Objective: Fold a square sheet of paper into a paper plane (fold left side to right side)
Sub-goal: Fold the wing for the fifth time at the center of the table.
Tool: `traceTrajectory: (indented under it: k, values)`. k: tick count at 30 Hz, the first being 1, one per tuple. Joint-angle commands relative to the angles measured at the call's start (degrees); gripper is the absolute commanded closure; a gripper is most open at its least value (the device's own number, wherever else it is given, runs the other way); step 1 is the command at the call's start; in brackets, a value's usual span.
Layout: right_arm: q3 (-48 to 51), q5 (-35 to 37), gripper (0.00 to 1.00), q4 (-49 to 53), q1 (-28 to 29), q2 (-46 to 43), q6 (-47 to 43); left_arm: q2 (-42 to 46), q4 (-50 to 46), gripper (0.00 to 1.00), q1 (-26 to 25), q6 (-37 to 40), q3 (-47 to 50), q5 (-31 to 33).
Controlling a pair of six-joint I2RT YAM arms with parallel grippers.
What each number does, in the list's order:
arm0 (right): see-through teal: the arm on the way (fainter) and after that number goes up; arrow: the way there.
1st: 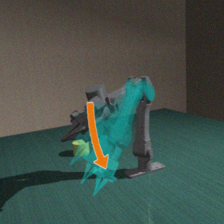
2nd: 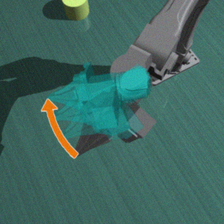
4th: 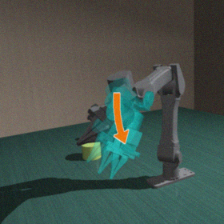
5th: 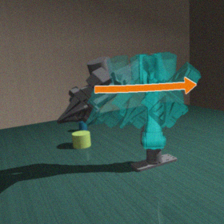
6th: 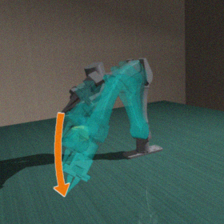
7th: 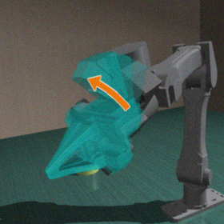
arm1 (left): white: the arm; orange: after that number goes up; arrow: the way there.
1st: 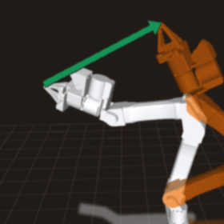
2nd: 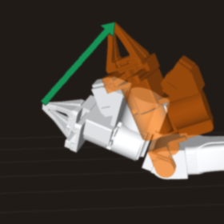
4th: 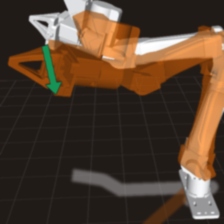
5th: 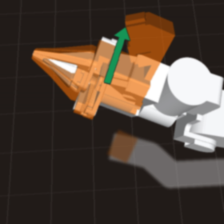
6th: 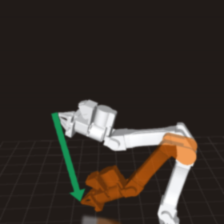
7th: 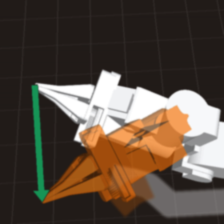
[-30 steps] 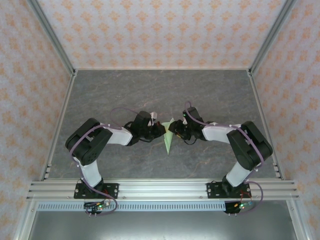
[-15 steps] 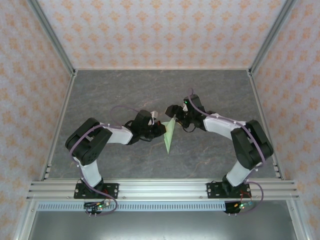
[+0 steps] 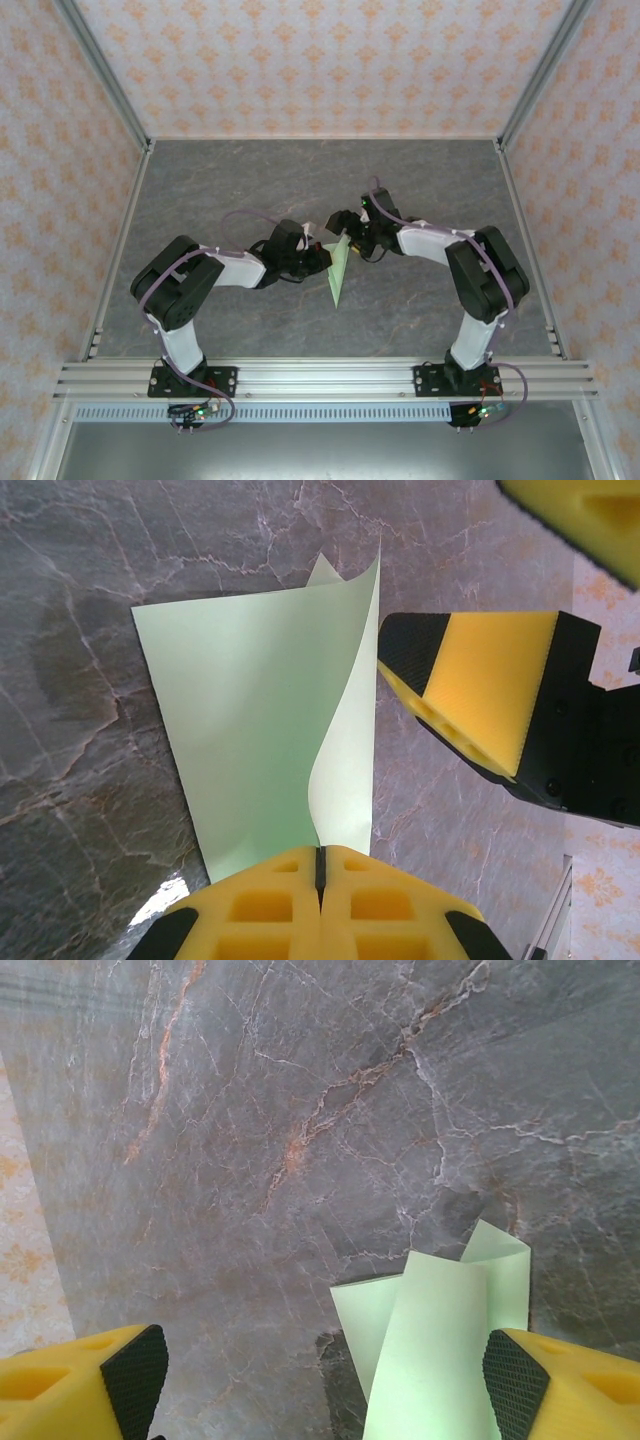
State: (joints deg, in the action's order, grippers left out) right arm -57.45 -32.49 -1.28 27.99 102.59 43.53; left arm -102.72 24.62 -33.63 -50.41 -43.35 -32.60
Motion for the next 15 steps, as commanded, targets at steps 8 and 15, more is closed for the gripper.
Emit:
traceTrajectory:
  k: [8,15]
  values:
    - [-2.49,0.15,0.13,1.71,0.75,3.05,0.15,0.02,-1.07,1.0,0.4,1.76,-1.38,0.04]
    - [-3.98,0.7,0.11,5.6,1.02,4.91,-1.45,0.08,-2.47,1.0,0.74,3.09,-1.65,0.34]
